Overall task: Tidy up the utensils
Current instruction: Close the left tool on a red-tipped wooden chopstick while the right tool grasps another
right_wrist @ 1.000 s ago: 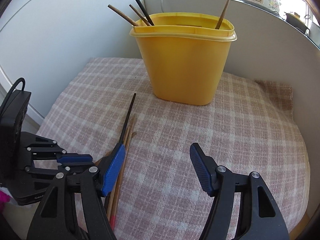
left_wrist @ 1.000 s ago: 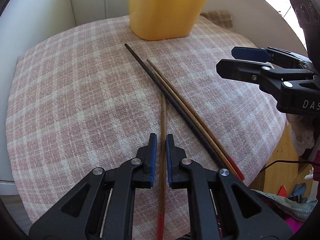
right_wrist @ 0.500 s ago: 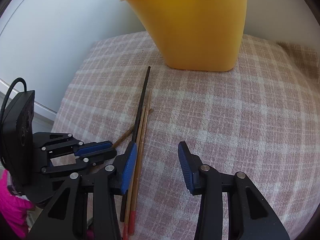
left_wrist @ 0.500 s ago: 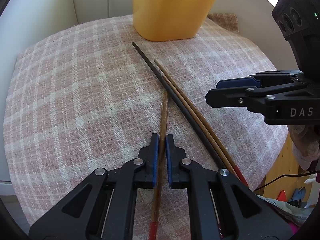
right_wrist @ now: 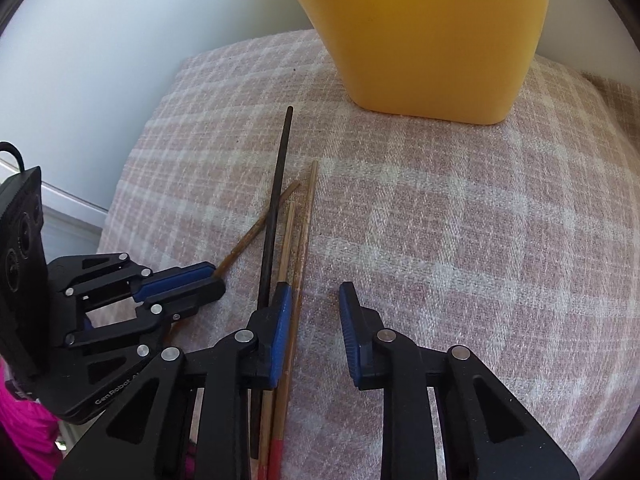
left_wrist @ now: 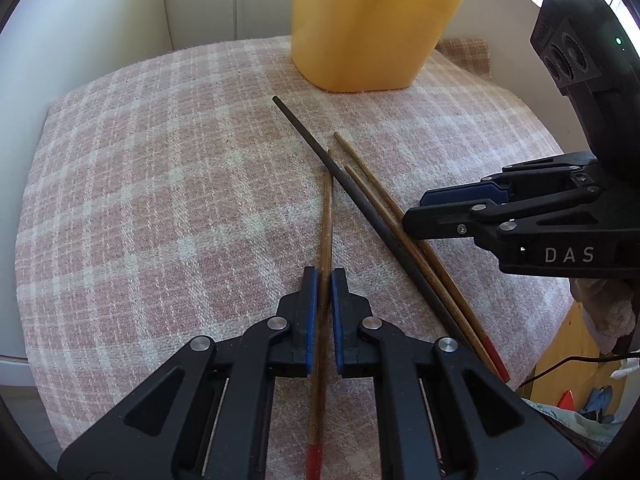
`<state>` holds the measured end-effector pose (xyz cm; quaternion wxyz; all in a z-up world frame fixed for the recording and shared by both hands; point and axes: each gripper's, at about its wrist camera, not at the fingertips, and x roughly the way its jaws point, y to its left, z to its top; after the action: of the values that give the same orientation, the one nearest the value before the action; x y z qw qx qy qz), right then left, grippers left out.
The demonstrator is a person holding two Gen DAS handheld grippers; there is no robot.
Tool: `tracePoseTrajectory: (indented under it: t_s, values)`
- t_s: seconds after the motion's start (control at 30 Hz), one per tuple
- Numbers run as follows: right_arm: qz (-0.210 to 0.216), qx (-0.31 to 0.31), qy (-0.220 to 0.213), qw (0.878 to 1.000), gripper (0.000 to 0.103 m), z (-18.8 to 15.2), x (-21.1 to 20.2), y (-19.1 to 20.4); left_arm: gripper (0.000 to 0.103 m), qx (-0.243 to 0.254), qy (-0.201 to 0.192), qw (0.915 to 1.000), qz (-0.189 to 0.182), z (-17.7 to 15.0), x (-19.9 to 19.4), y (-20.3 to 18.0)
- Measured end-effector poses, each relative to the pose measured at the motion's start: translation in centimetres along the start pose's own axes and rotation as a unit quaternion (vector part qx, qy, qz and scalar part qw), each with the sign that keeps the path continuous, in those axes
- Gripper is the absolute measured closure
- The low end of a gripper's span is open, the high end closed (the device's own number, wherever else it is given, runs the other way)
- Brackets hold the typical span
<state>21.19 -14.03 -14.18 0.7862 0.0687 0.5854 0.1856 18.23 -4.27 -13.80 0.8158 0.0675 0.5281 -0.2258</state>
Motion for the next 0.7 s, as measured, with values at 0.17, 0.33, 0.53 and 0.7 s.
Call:
tracePoseTrajectory:
  t_s: [0.17, 0.33, 0.53, 0.7]
  values:
    - [-0.038, -0.027, 0.018, 0.999, 0.083, 0.6, 0.3, 1.0, 0.098, 0.000, 0.000, 1.0000, 0.010, -0.3, -1.2, 1.1]
    - [-0.088, -0.047, 0.026, 0.995, 0.097, 1.4, 0.7, 1.4, 0.098, -0.005, 0.009, 0.9998, 0.017, -0.3, -2.2, 2.6]
    - [-0.090, -0.047, 0.031, 0.994, 0.097, 2.1, 1.2, 1.7, 0.097, 0.005, 0.027, 0.9992, 0.030, 1.4, -1.8, 3.0]
    - [-0.083, -0.048, 0.018, 0.995, 0.098, 1.7, 0.8, 1.5, 0.099, -0.014, 0.018, 0.9997, 0.004, 2.2, -1.9, 4.5]
